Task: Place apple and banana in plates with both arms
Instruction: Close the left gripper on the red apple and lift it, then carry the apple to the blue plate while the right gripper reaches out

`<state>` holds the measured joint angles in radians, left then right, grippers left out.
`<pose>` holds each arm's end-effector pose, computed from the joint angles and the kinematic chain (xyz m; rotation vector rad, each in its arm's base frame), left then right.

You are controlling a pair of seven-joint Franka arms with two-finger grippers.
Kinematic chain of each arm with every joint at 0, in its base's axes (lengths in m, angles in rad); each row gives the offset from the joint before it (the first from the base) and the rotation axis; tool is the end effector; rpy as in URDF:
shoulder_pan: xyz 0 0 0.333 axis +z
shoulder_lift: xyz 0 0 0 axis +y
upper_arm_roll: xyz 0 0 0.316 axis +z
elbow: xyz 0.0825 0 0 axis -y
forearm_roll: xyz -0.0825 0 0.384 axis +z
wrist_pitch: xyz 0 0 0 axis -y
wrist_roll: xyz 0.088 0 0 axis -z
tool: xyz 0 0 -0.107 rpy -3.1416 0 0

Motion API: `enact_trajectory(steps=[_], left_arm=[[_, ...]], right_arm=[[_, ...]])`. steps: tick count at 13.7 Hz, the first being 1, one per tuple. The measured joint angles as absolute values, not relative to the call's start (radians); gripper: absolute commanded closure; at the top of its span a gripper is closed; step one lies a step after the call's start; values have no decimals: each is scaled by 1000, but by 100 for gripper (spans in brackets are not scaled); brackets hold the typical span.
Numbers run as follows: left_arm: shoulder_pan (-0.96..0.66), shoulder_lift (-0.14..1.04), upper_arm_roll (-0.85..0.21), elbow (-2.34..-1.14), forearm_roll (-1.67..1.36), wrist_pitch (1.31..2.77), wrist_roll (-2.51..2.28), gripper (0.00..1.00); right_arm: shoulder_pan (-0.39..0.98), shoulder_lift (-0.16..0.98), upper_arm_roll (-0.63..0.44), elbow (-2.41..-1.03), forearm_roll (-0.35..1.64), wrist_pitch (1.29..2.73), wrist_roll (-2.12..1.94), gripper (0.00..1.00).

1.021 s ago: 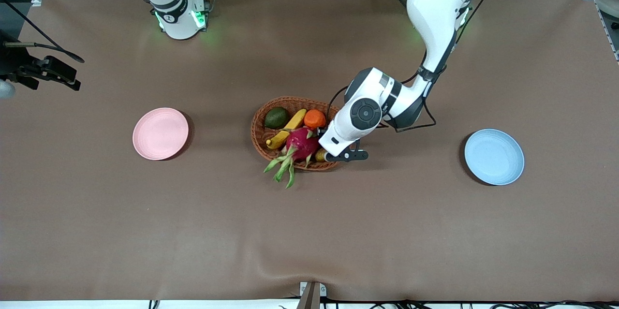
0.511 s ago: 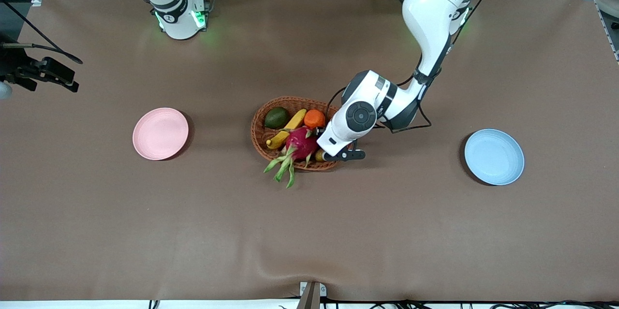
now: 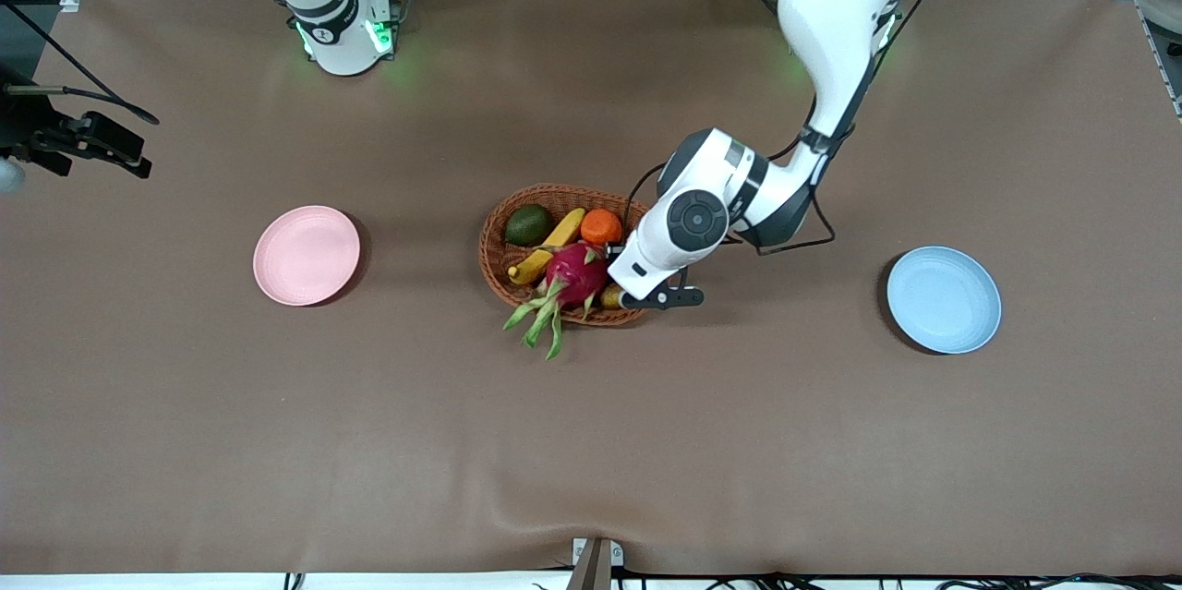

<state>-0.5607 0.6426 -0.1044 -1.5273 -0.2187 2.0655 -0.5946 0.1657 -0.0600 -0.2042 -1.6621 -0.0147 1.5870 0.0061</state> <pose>0.5477 -0.4302 0.2762 2.9786 0.0914 -0.3451 0.5359 -0.0254 0.6148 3.1385 -0.0687 -0.0257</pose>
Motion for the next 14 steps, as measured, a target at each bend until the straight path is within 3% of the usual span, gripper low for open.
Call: enact_trajectory(steps=[6, 7, 14], left_arm=[[-465, 488, -97, -1530, -201, 1907, -544, 78], [-433, 479, -96, -1536, -194, 1893, -486, 73], [-242, 464, -93, -1631, -95, 1885, -268, 76]], right_arm=[[166, -59, -204, -1661, -15, 1590, 6, 0], [166, -59, -203, -1658, -15, 1590, 6, 0], [191, -59, -190, -1613, -14, 1588, 26, 0]])
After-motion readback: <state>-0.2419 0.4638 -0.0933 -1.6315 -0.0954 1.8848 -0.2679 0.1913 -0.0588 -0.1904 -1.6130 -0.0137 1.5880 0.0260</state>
